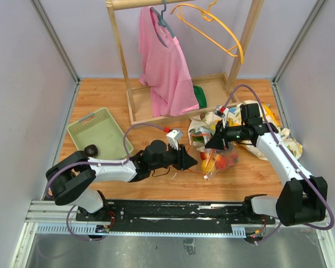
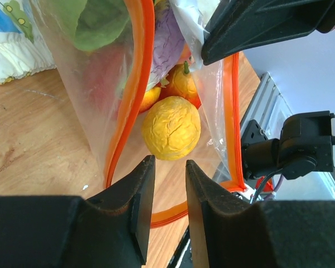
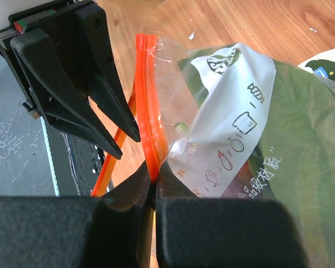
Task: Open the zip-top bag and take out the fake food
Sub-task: Pick up the fake fruit from the zipper food storage bag.
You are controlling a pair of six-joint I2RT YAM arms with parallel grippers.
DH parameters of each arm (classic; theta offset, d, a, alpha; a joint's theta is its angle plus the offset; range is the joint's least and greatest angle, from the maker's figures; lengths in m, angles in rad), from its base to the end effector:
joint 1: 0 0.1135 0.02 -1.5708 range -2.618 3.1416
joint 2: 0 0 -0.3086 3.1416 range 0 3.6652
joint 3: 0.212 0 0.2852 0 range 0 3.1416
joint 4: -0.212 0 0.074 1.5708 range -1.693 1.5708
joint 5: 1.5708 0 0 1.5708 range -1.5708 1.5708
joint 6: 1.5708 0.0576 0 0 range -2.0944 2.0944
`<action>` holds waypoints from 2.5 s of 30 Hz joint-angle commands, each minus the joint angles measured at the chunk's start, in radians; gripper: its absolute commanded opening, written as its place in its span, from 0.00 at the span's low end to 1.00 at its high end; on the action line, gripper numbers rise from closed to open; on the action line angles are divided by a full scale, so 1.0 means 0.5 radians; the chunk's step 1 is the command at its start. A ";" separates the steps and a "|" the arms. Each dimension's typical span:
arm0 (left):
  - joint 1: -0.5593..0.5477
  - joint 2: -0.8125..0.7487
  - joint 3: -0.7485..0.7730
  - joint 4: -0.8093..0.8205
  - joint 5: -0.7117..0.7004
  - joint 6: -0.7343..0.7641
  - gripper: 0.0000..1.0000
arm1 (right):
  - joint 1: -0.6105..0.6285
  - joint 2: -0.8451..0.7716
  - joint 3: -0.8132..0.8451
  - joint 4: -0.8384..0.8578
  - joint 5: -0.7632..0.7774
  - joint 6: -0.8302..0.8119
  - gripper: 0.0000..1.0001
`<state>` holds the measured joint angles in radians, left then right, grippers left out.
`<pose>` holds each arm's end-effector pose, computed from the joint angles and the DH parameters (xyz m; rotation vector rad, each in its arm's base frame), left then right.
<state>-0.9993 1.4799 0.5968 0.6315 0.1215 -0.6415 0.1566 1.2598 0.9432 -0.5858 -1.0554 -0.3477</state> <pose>0.1793 -0.2918 0.2108 0.4515 1.9633 -1.2248 0.2615 0.0920 0.2972 -0.9521 1.9618 1.1692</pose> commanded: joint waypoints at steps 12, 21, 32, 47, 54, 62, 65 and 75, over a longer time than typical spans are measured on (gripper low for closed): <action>-0.020 0.107 -0.006 0.147 -0.019 -0.004 0.33 | -0.066 -0.062 -0.024 0.038 -0.029 -0.013 0.04; -0.017 0.127 0.001 0.152 -0.053 -0.013 0.33 | -0.065 -0.102 -0.061 0.062 -0.030 -0.017 0.05; -0.016 0.253 0.079 0.213 0.032 -0.085 0.40 | -0.067 -0.110 -0.082 0.099 -0.055 -0.015 0.05; -0.016 0.526 0.096 0.383 0.170 -0.215 0.52 | -0.063 -0.159 0.058 -0.873 -0.024 -1.610 0.57; -0.002 0.541 0.043 0.486 0.219 -0.239 0.55 | -0.060 -0.183 -0.163 -1.505 0.205 -3.201 0.60; -0.002 0.552 -0.004 0.555 0.222 -0.290 0.57 | 0.069 -0.093 -0.287 -1.109 0.286 -3.190 0.36; -0.002 0.561 -0.008 0.565 0.220 -0.312 0.57 | 0.122 -0.069 -0.339 -0.975 0.384 -3.139 0.34; 0.013 0.596 0.001 0.572 0.235 -0.337 0.57 | 0.178 -0.027 -0.395 -0.664 0.499 -2.846 0.29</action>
<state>-0.9977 1.7592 0.6044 0.8692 0.2264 -0.8055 0.2253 1.2381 0.7551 -0.9836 -0.8330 -1.8462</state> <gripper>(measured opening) 0.568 0.295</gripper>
